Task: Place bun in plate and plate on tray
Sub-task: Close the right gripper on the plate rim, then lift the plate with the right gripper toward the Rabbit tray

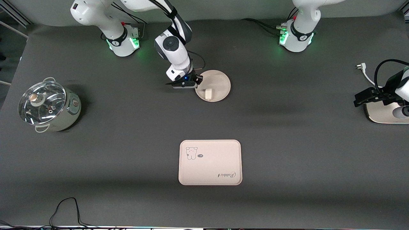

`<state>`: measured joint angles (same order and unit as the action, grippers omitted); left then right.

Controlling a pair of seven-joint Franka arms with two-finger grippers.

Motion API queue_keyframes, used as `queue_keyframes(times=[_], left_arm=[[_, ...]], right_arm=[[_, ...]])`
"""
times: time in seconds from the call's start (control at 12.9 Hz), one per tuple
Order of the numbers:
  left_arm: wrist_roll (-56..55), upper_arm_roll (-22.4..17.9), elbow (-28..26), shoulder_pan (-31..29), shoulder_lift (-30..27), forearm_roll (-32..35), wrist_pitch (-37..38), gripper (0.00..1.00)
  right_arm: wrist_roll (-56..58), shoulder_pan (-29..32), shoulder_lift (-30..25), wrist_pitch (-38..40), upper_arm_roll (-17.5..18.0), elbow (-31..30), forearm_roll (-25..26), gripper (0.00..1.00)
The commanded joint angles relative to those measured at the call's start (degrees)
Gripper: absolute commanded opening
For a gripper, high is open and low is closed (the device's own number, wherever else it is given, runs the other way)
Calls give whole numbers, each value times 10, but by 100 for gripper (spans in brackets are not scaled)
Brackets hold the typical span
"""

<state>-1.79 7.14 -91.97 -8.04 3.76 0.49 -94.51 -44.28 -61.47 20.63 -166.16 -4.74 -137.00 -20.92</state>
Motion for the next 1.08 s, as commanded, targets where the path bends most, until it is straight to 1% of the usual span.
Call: queue_keyframes(times=[0.0,0.15,0.23,0.39,0.54,0.62,0.7,0.85,0.93,1.01], left_arm=[[5,-3,-9,1,-11,0,0,100],[5,-3,-9,1,-11,0,0,100],[5,-3,-9,1,-11,0,-1,100],[5,-3,-9,1,-11,0,-1,100],[5,-3,-9,1,-11,-1,-1,100],[5,-3,-9,1,-11,-1,-1,100],[6,-3,-9,1,-11,-1,-1,100],[5,-3,-9,1,-11,-1,-1,100],[5,-3,-9,1,-11,-1,-1,100],[6,-3,-9,1,-11,-1,-1,100]], right_arm=[[17,-7,5,-3,-2,7,-16,0],[20,-5,-1,-2,-3,8,-16,0],[34,1,-16,3,-3,8,-16,0],[58,13,-64,52,-4,8,-16,0],[95,32,-125,109,-5,8,-16,0],[106,33,-151,129,-7,9,-16,0],[115,33,-167,137,-8,9,-15,0],[123,41,-175,138,-9,15,-15,0],[136,52,-168,138,-9,31,-15,0],[152,71,-149,138,-9,51,-15,0]])
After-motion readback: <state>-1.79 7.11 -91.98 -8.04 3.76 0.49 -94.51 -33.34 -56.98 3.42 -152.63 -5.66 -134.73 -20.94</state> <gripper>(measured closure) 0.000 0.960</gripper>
